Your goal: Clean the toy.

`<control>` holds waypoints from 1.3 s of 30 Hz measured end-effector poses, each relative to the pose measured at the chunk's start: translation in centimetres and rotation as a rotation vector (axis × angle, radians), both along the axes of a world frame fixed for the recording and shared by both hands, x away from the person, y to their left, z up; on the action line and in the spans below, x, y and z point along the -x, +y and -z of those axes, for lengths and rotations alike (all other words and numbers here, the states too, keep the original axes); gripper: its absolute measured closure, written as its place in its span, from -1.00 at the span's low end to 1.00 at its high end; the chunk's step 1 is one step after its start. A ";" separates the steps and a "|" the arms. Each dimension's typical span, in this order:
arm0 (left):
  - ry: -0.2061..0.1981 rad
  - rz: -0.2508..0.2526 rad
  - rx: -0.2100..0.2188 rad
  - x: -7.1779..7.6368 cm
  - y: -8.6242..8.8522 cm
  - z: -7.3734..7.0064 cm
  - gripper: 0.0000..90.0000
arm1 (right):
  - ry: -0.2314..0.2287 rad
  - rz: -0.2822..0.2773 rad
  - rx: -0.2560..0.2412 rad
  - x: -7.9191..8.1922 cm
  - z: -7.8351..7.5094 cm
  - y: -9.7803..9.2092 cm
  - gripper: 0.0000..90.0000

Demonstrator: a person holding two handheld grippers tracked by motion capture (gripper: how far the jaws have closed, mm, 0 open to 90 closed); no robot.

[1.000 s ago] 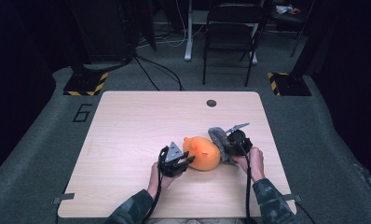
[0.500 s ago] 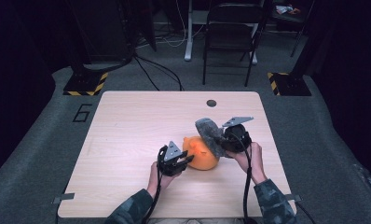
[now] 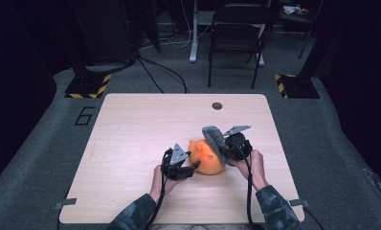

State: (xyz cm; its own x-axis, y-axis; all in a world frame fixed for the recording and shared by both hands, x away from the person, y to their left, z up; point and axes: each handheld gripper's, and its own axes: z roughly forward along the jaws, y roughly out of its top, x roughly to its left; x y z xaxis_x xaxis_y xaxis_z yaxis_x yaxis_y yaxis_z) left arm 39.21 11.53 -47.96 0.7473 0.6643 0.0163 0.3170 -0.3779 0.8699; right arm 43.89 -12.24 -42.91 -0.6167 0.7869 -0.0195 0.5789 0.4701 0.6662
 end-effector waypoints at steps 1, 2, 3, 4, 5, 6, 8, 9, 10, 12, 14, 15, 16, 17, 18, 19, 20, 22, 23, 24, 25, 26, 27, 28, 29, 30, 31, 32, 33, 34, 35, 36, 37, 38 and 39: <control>-0.004 -0.002 -0.009 0.0 -0.1 0.1 -0.02 | 0.002 0.000 -0.001 0.0 0.0 0.0 0.72; 0.000 0.001 -0.021 0.0 -0.2 0.3 -0.05 | -0.007 -0.006 0.002 -0.1 0.1 -0.1 0.72; 0.003 0.003 -0.023 0.0 -0.2 0.4 -0.06 | -0.005 0.000 0.001 -0.2 0.3 -0.2 0.72; 0.007 0.006 -0.029 -0.1 -0.3 0.5 -0.07 | -0.002 0.004 -0.001 -0.2 0.4 -0.2 0.72; 0.009 0.008 -0.025 0.0 -0.4 0.7 -0.07 | -0.008 -0.003 0.000 -0.4 0.5 -0.3 0.72; 0.003 0.012 -0.022 -0.1 -0.5 0.8 -0.03 | -0.001 0.011 -0.013 -0.4 0.7 -0.3 0.72; -0.015 0.013 -0.031 0.0 -0.7 1.1 0.09 | 0.000 0.004 -0.016 -0.5 0.8 -0.5 0.72; -0.016 0.010 -0.023 0.0 -0.8 1.2 0.19 | -0.004 0.000 -0.021 -0.5 0.9 -0.5 0.72; -0.013 0.012 -0.020 0.0 -0.9 1.2 0.30 | -0.001 0.006 -0.023 -0.5 0.9 -0.6 0.72; -0.017 0.008 -0.018 0.0 -0.8 1.2 0.49 | -0.003 0.007 -0.024 -0.6 0.9 -0.6 0.71; 0.004 0.005 0.006 -0.1 -0.6 1.1 0.61 | -0.001 0.009 -0.029 -0.6 0.8 -0.6 0.71; 0.009 0.006 0.013 -0.1 -0.5 1.0 0.64 | -0.004 0.018 -0.041 -0.6 0.8 -0.5 0.71; 0.016 0.002 0.028 -0.2 -0.4 0.8 0.67 | 0.008 0.022 -0.047 -0.6 0.7 -0.6 0.71; 0.016 0.003 0.032 -0.2 -0.3 0.6 0.69 | -0.006 0.013 -0.052 -0.6 0.6 -0.8 0.71; 0.021 0.001 0.035 -0.1 -0.3 0.4 0.71 | -0.011 0.017 -0.063 -0.6 0.4 -0.9 0.72; 0.022 -0.003 0.044 0.0 -0.3 0.2 0.73 | -0.008 0.019 -0.072 -0.6 0.2 -1.1 0.72; 0.026 -0.004 0.056 0.1 -0.3 -0.1 0.73 | -0.008 0.025 -0.083 -0.6 0.0 -1.2 0.72; 0.019 -0.013 0.062 0.3 -0.2 -0.8 0.74 | -0.013 0.035 -0.099 -0.4 -0.7 -1.4 0.72; 0.032 -0.017 0.072 0.3 -0.1 -1.1 0.74 | -0.023 0.017 -0.098 -0.4 -1.0 -1.6 0.72; 0.040 -0.025 0.085 0.3 0.0 -1.2 0.74 | -0.023 0.021 -0.115 -0.2 -1.5 -1.6 0.72; 0.053 -0.032 0.099 0.2 0.1 -1.1 0.74 | -0.028 0.019 -0.124 -0.1 -1.9 -1.6 0.72; 0.060 -0.032 0.095 0.1 0.2 -1.1 0.74 | -0.038 0.011 -0.141 0.2 -2.5 -1.5 0.72; 0.067 -0.041 0.113 0.1 0.1 -0.9 0.74 | -0.046 0.002 -0.154 0.4 -2.9 -1.5 0.72; 0.066 -0.038 0.107 0.0 0.2 -0.9 0.74 | -0.059 -0.008 -0.168 0.7 -3.3 -1.2 0.72; 0.069 -0.033 0.105 0.0 0.2 -0.8 0.74 | -0.061 -0.018 -0.178 1.0 -3.7 -0.9 0.72; 0.064 -0.034 0.109 0.0 0.1 -0.8 0.73 | -0.067 -0.040 -0.194 1.3 -3.9 -0.6 0.72; 0.063 -0.029 0.099 0.0 0.1 -0.7 0.73 | -0.068 -0.058 -0.207 1.7 -4.1 0.0 0.72; 0.060 -0.026 0.095 0.1 0.0 -0.7 0.72 | -0.066 -0.070 -0.201 1.9 -4.2 0.4 0.72; 0.059 -0.022 0.088 0.1 0.0 -0.6 0.71 | -0.069 -0.084 -0.186 2.0 -4.1 0.9 0.71; 0.061 -0.023 0.084 0.1 0.0 -0.5 0.71 | -0.066 -0.091 -0.165 2.1 -3.8 1.5 0.71; 0.060 -0.021 0.074 0.0 0.0 -0.4 0.70 | -0.073 -0.092 -0.113 2.2 -3.3 2.1 0.71; 0.066 -0.022 0.073 0.0 0.1 -0.2 0.70 | -0.083 -0.090 -0.084 2.2 -3.0 2.4 0.71; 0.072 -0.019 0.070 -0.1 0.1 -0.1 0.69 | -0.093 -0.089 -0.056 2.1 -2.5 2.7 0.71; 0.076 -0.019 0.069 -0.2 0.2 0.0 0.68 | -0.095 -0.091 -0.041 2.0 -2.1 2.8 0.71; 0.076 -0.019 0.069 -0.2 0.2 0.0 0.67 | -0.095 -0.091 -0.041 2.0 -2.1 2.8 0.71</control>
